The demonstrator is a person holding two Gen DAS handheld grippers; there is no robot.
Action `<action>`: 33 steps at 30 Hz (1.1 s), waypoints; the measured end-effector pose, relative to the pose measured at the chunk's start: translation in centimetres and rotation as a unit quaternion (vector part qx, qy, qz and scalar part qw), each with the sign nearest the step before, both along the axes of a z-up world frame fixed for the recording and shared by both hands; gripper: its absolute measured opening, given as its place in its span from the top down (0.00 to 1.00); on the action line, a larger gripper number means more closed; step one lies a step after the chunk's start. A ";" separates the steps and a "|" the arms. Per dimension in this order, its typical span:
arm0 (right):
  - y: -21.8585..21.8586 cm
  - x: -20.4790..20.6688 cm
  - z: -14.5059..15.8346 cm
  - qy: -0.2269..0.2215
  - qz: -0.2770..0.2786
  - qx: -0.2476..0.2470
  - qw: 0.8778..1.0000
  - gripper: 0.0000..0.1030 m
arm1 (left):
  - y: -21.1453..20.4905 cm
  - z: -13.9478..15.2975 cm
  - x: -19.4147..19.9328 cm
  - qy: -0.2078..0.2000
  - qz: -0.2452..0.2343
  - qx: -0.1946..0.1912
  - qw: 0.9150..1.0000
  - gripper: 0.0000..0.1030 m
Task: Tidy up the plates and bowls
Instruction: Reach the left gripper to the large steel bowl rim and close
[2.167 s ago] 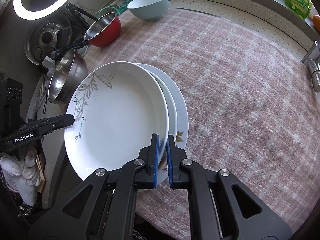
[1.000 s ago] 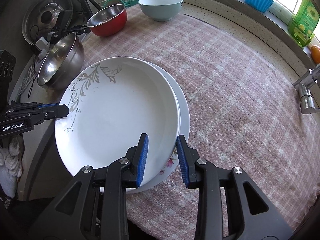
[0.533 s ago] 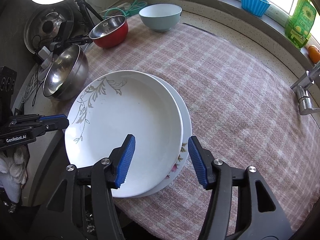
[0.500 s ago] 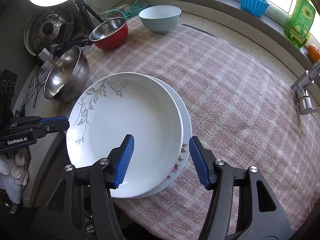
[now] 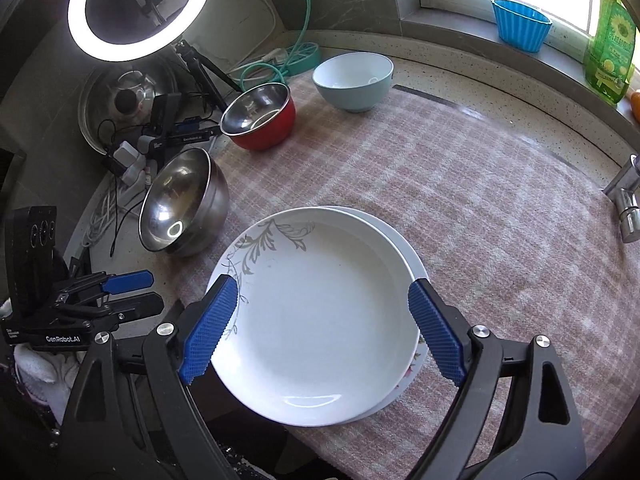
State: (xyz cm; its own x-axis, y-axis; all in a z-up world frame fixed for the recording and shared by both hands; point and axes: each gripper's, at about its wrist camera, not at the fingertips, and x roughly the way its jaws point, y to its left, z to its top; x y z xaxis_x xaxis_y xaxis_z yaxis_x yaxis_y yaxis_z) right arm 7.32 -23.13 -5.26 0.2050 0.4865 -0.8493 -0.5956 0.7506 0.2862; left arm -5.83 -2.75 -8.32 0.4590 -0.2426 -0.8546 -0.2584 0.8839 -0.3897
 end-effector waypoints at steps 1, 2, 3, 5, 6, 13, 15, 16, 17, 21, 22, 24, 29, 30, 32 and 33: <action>0.3 0.1 0.1 0.004 0.000 0.005 1.000 0.13 | 0.4 0.1 -0.1 -0.001 0.005 -0.001 1.000 0.34; 0.7 0.1 0.1 0.007 0.000 0.010 1.000 0.13 | 0.9 0.3 -0.3 -0.003 0.012 0.000 1.000 0.34; 1.0 0.2 0.2 0.010 0.000 0.015 1.000 0.13 | 1.4 0.4 -0.4 -0.006 0.018 0.003 1.000 0.34; 1.9 0.2 0.4 0.011 0.001 0.025 1.000 0.13 | 2.3 0.8 -0.5 -0.009 0.025 0.009 1.000 0.34; 2.3 0.3 0.5 0.011 0.003 0.029 1.000 0.13 | 2.8 1.0 -0.6 -0.013 0.030 0.013 0.999 0.34; 6.4 0.1 1.0 0.013 0.022 0.051 0.998 0.13 | 6.5 1.7 -1.0 -0.023 0.060 0.019 0.998 0.34; 7.5 0.0 1.1 0.017 0.028 0.057 0.998 0.13 | 7.4 1.7 -1.1 -0.024 0.066 0.021 0.997 0.34; 8.1 -0.1 1.1 0.018 0.032 0.058 0.998 0.13 | 7.9 1.6 -1.1 -0.023 0.069 0.021 0.997 0.34; 8.8 -0.2 1.0 0.017 0.037 0.059 0.997 0.13 | 8.2 1.6 -1.1 -0.022 0.071 0.021 0.997 0.34; 10.8 -0.6 0.7 0.012 0.048 0.061 0.997 0.12 | 9.9 1.1 -1.1 -0.020 0.076 0.023 0.997 0.34; 11.2 -0.6 0.5 0.016 0.049 0.063 0.997 0.10 | 10.2 1.0 -1.1 -0.019 0.076 0.023 0.997 0.34; 11.8 -0.5 0.2 0.023 0.047 0.068 0.996 0.07 | 10.7 0.8 -0.9 -0.017 0.076 0.023 0.997 0.34; 13.1 -0.2 -0.2 0.012 0.035 0.072 0.997 0.07 | 11.7 0.0 -0.3 -0.016 0.071 0.020 0.997 0.34; 13.3 -0.2 -0.3 0.007 0.033 0.073 0.997 0.07 | 11.9 -0.1 -0.3 -0.016 0.071 0.018 0.997 0.34; 13.6 0.0 -0.4 0.004 0.033 0.073 0.997 0.07 | 12.5 -0.3 -0.1 -0.017 0.073 0.013 0.997 0.36; 13.8 0.1 -0.5 0.005 0.032 0.071 0.997 0.07 | 12.7 -0.4 0.0 -0.018 0.073 0.010 0.997 0.37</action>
